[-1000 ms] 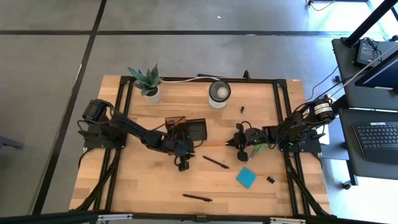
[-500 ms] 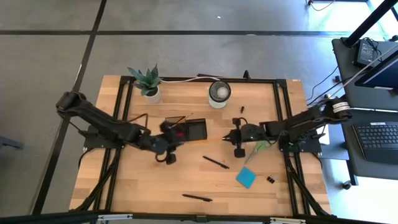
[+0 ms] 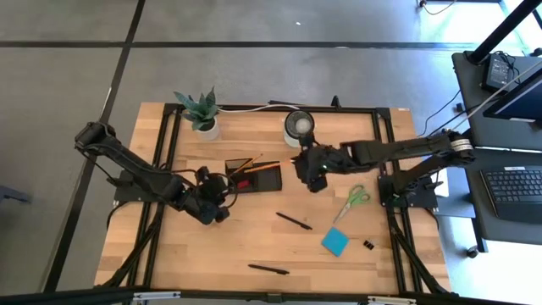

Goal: Pick and place office supplies into organizer
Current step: Put the yellow pencil in the desk organizer, then put the top right black pen in the desk organizer

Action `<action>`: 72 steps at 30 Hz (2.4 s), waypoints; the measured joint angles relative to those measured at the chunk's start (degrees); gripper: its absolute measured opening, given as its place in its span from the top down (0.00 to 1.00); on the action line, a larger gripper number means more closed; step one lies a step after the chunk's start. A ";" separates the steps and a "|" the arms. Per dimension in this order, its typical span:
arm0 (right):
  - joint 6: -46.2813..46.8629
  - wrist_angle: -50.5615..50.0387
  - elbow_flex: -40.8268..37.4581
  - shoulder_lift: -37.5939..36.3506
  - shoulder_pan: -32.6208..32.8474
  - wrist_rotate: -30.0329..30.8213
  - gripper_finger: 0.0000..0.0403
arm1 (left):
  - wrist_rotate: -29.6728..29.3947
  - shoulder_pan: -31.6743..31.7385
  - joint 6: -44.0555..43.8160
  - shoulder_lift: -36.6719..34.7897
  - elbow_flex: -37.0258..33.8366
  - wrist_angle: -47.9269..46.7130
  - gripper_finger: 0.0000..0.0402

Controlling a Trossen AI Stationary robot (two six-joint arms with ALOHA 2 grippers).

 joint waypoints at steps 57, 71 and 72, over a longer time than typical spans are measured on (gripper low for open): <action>-19.40 -2.81 25.43 30.39 -5.55 1.17 0.62 | 7.75 -0.02 -2.88 0.00 0.05 -3.71 0.84; 8.82 -39.31 48.81 29.78 -2.15 -3.65 0.56 | 7.75 -0.02 -2.75 0.00 0.07 -3.74 0.84; 11.47 -42.18 50.06 29.36 -1.75 -6.79 0.56 | 7.75 -0.02 -2.73 0.00 0.07 -3.71 0.84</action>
